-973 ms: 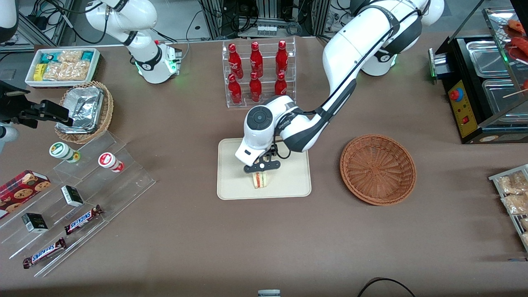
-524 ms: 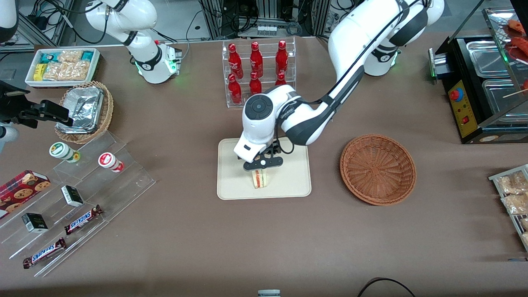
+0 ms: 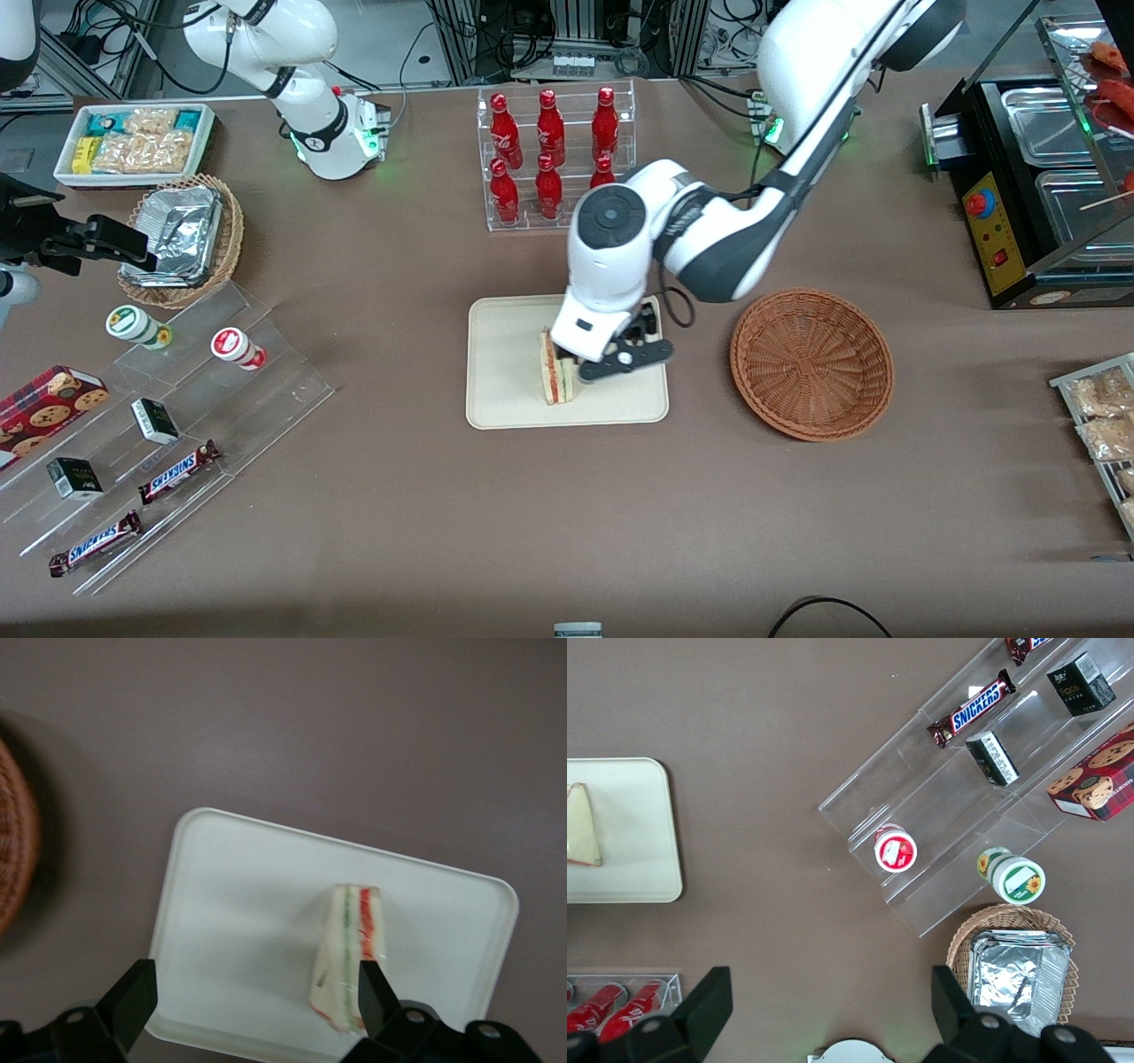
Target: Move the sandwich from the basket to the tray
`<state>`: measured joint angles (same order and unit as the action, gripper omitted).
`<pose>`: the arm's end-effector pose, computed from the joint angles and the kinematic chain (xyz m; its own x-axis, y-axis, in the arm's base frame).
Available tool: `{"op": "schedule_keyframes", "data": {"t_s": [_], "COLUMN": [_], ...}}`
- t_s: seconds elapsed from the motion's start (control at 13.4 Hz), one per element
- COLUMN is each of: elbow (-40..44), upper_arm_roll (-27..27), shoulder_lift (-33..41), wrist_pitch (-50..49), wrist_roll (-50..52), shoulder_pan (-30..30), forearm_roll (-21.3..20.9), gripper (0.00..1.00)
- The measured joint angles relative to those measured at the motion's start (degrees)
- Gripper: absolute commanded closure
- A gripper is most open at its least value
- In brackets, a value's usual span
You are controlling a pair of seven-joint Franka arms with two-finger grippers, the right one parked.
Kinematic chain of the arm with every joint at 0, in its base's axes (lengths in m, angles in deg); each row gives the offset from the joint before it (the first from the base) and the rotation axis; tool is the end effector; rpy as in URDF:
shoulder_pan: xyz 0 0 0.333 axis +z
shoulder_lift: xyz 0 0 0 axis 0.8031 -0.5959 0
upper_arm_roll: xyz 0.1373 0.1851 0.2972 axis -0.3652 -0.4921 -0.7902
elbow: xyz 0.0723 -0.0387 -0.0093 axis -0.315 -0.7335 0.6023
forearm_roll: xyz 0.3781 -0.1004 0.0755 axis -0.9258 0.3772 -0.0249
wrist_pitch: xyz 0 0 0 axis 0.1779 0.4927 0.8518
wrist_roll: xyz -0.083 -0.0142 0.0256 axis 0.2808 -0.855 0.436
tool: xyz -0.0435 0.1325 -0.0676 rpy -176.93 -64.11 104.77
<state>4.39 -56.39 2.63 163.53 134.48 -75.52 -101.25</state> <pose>0.6060 -0.4654 0.3993 0.9631 0.2626 0.0588 0.2629 -0.9648 0.0028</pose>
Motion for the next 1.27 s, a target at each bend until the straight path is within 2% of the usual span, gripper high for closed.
{"op": "schedule_keyframes", "data": {"t_s": [0.52, 0.97, 1.27], "elbow": [-10.8, -18.4, -19.6], "upper_arm_roll": [0.1, 0.0, -0.2], "shoulder_lift": [9.4, 17.9, 21.7], "wrist_pitch": [-1.2, -3.0, -9.8], "wrist_roll": [-9.9, -24.1, -36.2], "shoulder_pan": [7.9, 15.9, 19.7], "forearm_roll": [0.6, 4.3, 7.4], "gripper": [0.0, 0.0, 0.0]}}
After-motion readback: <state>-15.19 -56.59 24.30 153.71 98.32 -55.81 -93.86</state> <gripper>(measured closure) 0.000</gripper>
